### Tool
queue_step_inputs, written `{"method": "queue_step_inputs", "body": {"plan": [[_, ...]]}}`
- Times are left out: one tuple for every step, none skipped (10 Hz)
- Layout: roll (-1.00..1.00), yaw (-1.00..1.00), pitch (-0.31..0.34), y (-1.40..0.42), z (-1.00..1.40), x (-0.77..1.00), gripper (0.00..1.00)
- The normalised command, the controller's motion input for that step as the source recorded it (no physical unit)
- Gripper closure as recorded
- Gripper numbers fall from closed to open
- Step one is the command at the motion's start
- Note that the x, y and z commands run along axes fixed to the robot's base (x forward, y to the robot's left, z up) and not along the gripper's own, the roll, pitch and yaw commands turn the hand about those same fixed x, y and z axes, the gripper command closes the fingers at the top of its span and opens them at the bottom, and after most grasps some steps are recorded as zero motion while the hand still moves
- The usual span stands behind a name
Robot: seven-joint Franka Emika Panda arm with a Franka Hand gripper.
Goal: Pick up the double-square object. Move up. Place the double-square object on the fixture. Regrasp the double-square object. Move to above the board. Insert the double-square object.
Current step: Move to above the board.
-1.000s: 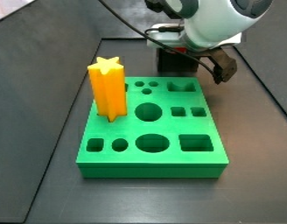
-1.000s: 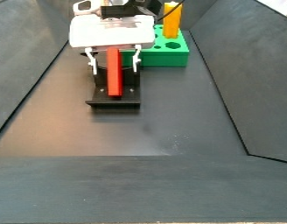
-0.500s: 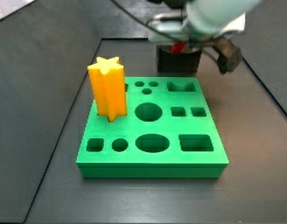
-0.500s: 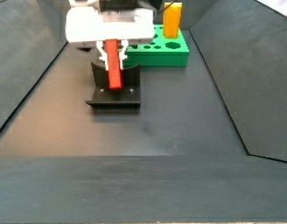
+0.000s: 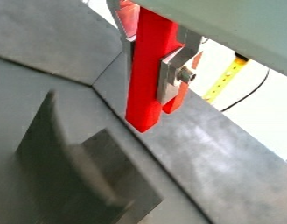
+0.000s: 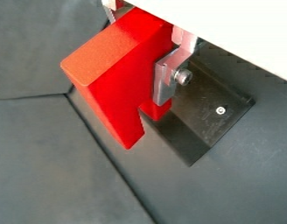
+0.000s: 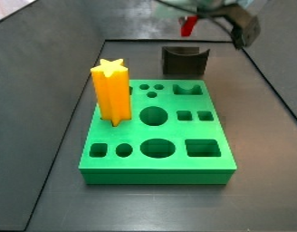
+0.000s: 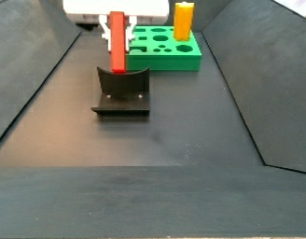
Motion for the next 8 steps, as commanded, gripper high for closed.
{"method": "queue_step_inputs", "body": {"plan": [[-0.13,-0.18,-0.016,0.07,1.00,-0.08,1.00],[-0.13,-0.15,0.015,0.07,1.00,-0.08,1.00],[-0.13,-0.12,0.032,0.07,1.00,-0.09,1.00],[-0.12,-0.10,0.039,0.07,1.00,-0.09,1.00],[-0.10,-0.06,0.058,0.07,1.00,-0.10,1.00],[-0.09,-0.04,0.066,0.06,1.00,-0.10,1.00],[-0.08,-0.02,0.072,0.06,1.00,-0.10,1.00],[-0.06,0.00,0.078,0.04,0.94,-0.09,1.00]]}}
